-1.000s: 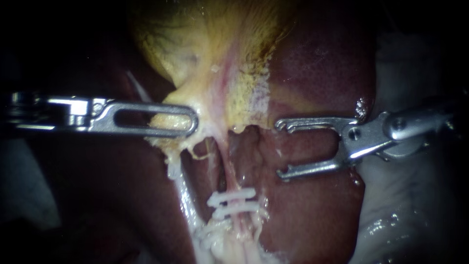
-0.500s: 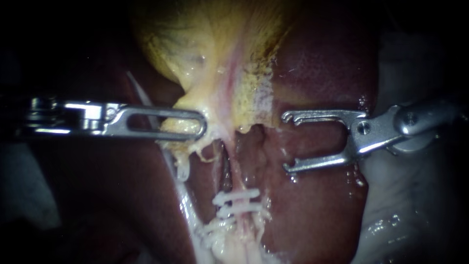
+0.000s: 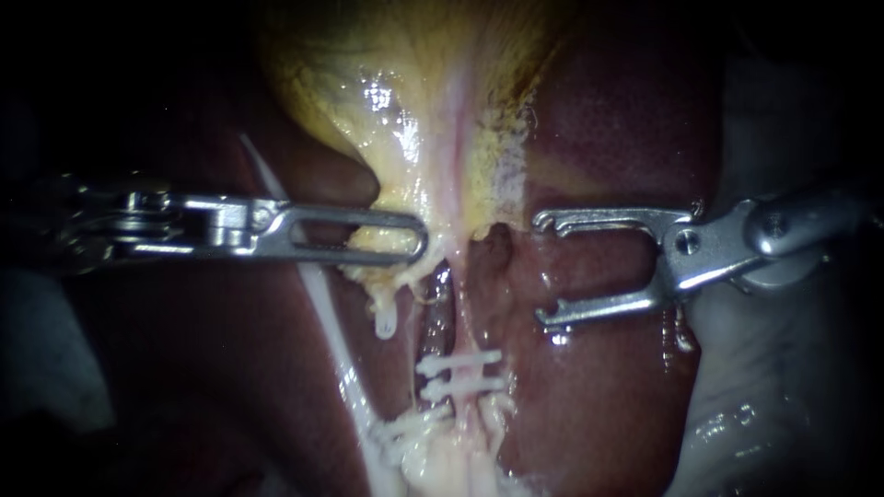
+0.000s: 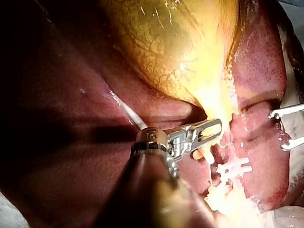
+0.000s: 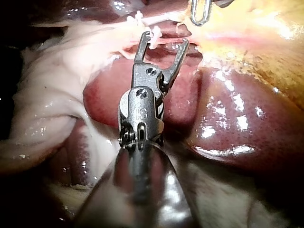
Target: Going back second clip right tube
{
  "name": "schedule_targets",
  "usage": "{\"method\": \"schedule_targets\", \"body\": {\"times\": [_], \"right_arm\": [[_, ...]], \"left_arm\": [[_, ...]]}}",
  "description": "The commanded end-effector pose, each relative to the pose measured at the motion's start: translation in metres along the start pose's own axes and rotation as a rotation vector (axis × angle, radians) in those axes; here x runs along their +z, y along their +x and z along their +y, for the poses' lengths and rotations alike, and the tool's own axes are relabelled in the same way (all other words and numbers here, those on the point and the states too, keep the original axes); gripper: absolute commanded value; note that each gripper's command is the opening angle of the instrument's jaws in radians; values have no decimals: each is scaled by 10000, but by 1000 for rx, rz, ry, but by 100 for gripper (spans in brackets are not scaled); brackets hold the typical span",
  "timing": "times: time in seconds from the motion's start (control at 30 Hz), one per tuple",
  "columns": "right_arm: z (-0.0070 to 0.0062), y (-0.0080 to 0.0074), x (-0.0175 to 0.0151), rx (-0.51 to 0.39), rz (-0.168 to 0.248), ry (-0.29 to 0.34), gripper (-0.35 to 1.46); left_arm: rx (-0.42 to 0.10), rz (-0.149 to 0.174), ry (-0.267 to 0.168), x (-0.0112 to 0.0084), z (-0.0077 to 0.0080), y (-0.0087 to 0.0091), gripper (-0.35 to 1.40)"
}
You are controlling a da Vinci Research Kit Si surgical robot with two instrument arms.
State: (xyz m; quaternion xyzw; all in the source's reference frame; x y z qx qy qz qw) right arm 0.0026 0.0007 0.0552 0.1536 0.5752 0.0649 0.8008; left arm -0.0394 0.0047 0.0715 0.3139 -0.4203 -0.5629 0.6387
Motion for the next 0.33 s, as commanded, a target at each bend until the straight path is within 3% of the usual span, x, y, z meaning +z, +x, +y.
{"method": "schedule_targets", "body": {"times": [0.03, 0.33], "right_arm": [[0, 0, 0, 0, 0, 0, 50], [0, 0, 0, 0, 0, 0, 50]], "left_arm": [[-1, 1, 1, 0, 0, 0, -35], [-1, 5, 5, -2, -3, 1, -35]]}}
